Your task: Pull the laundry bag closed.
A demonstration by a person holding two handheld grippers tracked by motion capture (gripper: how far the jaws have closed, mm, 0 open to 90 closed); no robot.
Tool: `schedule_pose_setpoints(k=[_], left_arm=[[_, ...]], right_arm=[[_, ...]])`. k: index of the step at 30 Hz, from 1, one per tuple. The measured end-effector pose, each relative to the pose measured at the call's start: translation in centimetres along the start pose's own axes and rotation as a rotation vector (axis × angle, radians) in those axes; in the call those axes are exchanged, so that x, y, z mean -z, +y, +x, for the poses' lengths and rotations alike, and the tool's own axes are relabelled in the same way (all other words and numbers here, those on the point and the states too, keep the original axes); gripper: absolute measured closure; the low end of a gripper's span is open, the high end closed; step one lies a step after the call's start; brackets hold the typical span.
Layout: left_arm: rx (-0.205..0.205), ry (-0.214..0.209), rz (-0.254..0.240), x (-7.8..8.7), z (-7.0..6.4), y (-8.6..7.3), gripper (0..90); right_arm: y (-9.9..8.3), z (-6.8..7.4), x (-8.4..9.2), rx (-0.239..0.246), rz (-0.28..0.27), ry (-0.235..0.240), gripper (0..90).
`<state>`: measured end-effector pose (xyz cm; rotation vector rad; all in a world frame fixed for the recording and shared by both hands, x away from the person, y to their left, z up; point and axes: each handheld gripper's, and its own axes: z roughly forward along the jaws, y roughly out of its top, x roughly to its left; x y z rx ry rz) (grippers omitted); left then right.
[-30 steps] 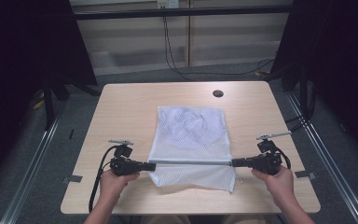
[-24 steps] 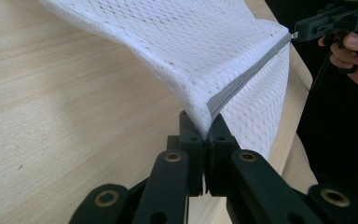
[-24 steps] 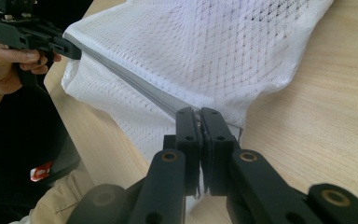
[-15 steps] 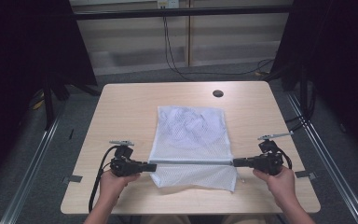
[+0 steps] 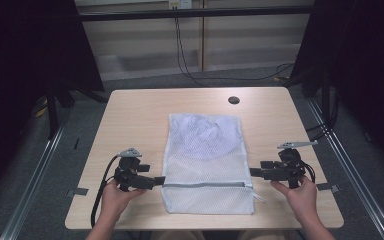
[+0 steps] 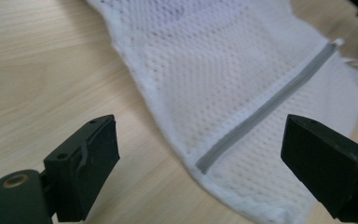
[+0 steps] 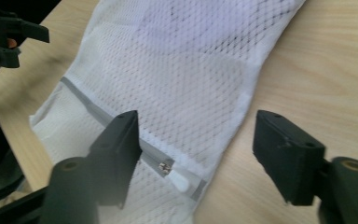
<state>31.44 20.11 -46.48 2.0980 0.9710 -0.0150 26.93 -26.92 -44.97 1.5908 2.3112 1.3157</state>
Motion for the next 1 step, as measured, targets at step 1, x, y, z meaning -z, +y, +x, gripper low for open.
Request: schedule_pose_setpoints(k=[1], left_arm=[[-0.007,0.013,0.005,-0.15,0.12,-0.03,11.1]], right_arm=[[0.04,-0.03,0.0,0.005,0.0,-0.014,26.8]])
